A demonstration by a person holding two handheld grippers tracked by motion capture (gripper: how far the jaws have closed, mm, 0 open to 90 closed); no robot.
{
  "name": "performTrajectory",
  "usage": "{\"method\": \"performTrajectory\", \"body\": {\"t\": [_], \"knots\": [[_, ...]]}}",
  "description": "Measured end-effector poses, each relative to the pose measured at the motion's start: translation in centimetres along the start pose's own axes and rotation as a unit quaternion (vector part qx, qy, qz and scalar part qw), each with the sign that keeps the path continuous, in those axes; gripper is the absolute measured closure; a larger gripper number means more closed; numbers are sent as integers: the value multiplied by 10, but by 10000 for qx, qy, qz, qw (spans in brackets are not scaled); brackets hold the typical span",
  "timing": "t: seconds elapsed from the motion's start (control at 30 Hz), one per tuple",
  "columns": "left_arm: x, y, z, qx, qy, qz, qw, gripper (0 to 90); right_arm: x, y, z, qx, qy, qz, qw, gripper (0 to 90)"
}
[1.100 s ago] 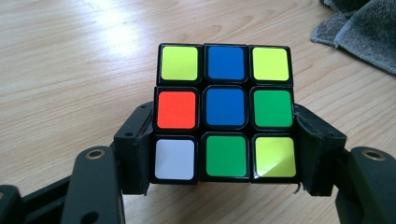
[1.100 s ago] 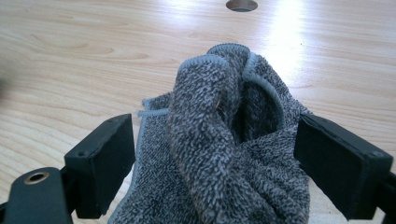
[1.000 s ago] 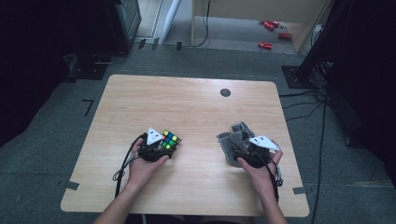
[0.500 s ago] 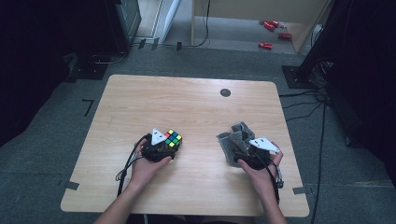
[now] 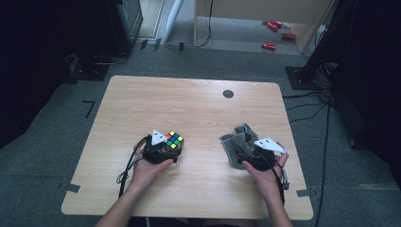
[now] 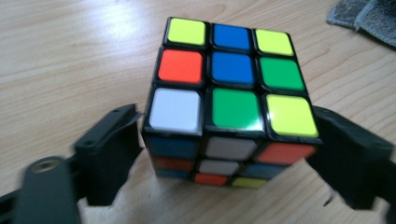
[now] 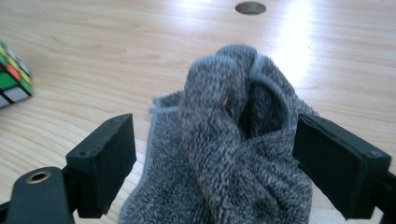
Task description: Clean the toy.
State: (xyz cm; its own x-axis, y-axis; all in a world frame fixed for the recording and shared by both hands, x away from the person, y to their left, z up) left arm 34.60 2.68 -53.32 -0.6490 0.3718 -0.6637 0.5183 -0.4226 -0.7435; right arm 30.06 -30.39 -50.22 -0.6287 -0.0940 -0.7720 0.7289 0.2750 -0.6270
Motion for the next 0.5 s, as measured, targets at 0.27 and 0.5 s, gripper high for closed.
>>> {"method": "performTrajectory", "body": {"t": [0.27,0.5], "knots": [[4,-32,-18,264,-302,311,9987,52,-6,-18,21,-181,122,-188,9996,8],[21,-54,-41,230,-423,309,9984,52,-1,-41,38,-63,75,-185,9998,0]]}}
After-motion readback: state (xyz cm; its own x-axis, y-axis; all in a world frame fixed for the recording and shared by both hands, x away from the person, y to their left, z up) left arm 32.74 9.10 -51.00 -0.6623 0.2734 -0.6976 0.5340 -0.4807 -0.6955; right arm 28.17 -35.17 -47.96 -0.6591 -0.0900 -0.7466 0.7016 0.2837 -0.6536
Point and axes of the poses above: each handheld gripper's, and its own axes: y roughly forward along the jaws, x roughly out of its underside, z roughly to its right, the point moved 4 cm from there along y, roughly forward along the jaws, and after that the axes turned 7 degrees about -z, right-handed, at the moved point
